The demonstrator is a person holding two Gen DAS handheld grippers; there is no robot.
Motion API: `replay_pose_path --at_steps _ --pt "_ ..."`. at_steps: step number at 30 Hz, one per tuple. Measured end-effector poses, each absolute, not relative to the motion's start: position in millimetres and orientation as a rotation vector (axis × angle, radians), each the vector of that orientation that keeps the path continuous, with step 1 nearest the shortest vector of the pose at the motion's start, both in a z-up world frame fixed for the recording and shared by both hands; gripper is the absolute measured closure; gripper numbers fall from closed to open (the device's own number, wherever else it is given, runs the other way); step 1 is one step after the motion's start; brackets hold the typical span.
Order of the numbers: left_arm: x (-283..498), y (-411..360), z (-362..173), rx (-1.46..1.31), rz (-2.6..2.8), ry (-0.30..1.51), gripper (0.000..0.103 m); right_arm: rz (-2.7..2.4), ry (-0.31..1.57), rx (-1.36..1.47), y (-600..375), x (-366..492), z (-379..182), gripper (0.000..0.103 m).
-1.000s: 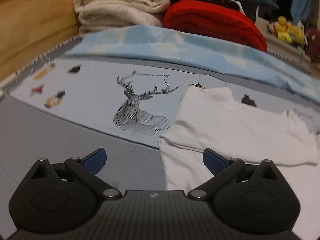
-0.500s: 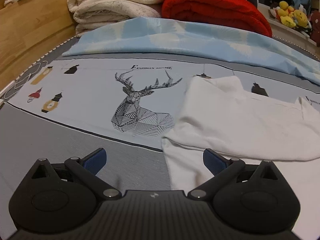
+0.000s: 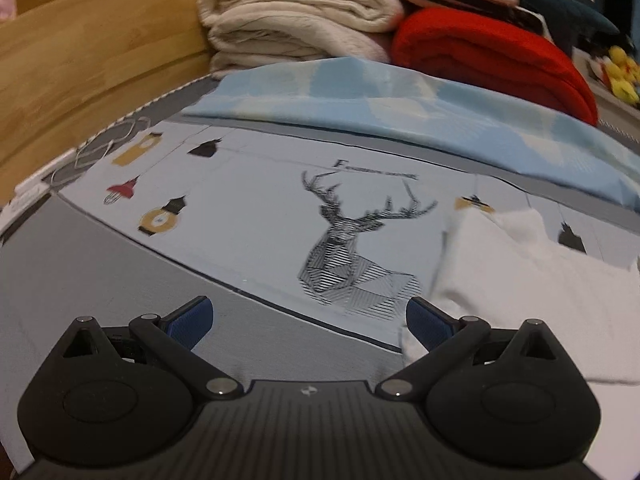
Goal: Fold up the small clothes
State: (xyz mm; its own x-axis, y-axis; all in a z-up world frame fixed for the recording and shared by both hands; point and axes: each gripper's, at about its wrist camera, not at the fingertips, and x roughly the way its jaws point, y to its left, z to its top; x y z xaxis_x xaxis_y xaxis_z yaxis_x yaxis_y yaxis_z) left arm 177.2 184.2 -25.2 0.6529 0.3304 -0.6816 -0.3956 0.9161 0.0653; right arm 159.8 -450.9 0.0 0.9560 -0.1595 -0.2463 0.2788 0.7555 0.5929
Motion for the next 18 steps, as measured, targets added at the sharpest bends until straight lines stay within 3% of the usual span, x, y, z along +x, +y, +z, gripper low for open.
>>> replay_pose_path --at_steps 4,8,9,10,12,14,16,18 --pt "176.6 207.2 -26.7 -0.166 0.452 0.773 0.000 0.134 0.175 0.528 -306.8 203.9 30.9 0.099" --pt "174.9 220.9 -29.3 -0.215 0.458 0.792 0.000 0.328 0.368 0.344 -163.8 234.0 -7.2 0.098" --pt "173.9 222.0 -29.5 -0.215 0.457 0.795 0.000 0.359 0.481 0.303 -135.6 238.1 -30.1 0.091" --pt "173.6 222.6 -29.5 -0.216 0.453 0.798 0.000 0.387 0.592 0.273 -116.6 238.9 -51.1 0.076" --pt "172.2 222.3 -28.4 -0.224 0.429 0.801 0.000 0.441 0.785 0.224 -95.6 226.5 -85.5 0.066" --pt "171.5 220.2 -26.7 -0.226 0.407 0.790 0.000 0.448 0.789 0.200 -101.8 205.9 -89.2 0.064" --pt "172.1 214.9 -25.9 -0.212 0.399 0.782 0.000 0.394 0.754 0.228 -132.5 191.0 -73.2 0.046" --pt "174.1 208.7 -26.0 -0.207 0.383 0.782 0.000 0.317 0.704 0.302 -176.8 178.2 -54.2 0.039"
